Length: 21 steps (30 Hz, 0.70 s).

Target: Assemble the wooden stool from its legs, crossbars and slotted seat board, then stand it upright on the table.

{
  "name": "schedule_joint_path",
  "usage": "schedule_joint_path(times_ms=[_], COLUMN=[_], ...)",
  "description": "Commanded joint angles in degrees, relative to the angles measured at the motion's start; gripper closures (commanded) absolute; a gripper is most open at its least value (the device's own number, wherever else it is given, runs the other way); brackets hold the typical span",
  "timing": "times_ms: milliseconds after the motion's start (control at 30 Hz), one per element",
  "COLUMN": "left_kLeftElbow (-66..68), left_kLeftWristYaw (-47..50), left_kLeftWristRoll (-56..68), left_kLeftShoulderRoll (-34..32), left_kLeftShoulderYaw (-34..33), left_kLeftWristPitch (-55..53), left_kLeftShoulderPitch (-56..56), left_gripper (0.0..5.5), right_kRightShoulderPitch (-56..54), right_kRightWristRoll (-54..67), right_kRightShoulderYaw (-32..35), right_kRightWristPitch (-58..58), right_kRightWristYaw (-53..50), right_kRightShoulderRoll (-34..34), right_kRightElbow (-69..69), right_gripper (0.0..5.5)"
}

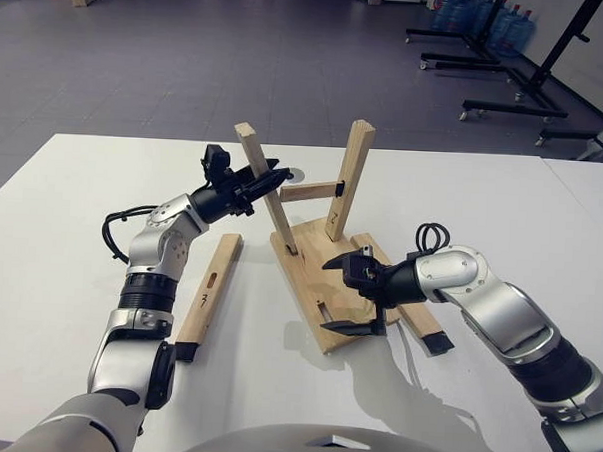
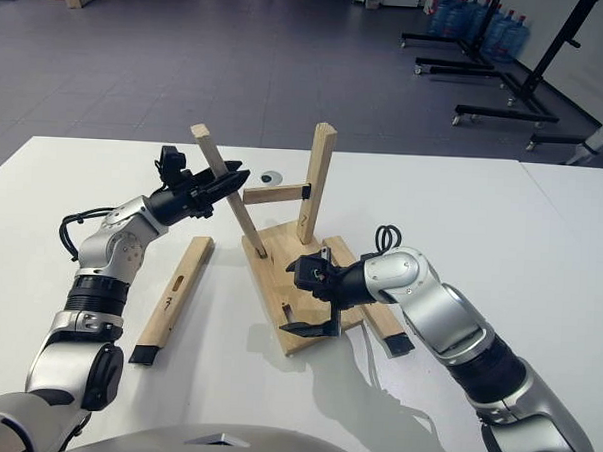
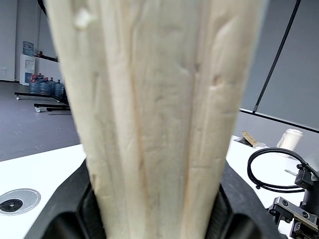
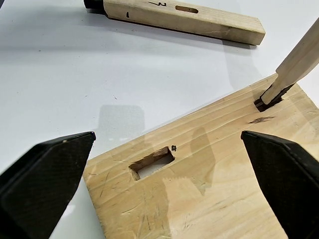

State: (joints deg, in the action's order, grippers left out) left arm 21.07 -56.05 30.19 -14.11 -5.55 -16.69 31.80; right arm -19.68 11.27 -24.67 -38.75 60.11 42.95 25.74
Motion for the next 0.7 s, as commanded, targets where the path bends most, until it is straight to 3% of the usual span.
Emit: schedule_joint_path(times_ms=[33,700], left_kLeftElbow=[-1.0,5.4], left_kLeftWristYaw=[0.4,-1.8], left_kLeftWristRoll=[0.6,-0.3], left_kLeftShoulderRoll=[0.0,0.3], left_kLeftShoulderYaw=[-0.3,0.0], left_kLeftWristPitch=[-1.0,2.4], left_kLeftShoulderPitch=[0.7,1.8], left_gripper=[3.48,3.48], right_kRightShoulderPitch=[-0.5,-0.8], right_kRightWristRoll=[0.1,0.1], right_kRightShoulderYaw=[0.0,0.0], right_kRightWristPitch=[-0.7,-0.6], right_kRightWristYaw=[-0.2,0.0], right_kRightShoulderRoll=[0.1,0.0], right_kRightElbow=[0.7,0.4], right_gripper=[0.10,0.10])
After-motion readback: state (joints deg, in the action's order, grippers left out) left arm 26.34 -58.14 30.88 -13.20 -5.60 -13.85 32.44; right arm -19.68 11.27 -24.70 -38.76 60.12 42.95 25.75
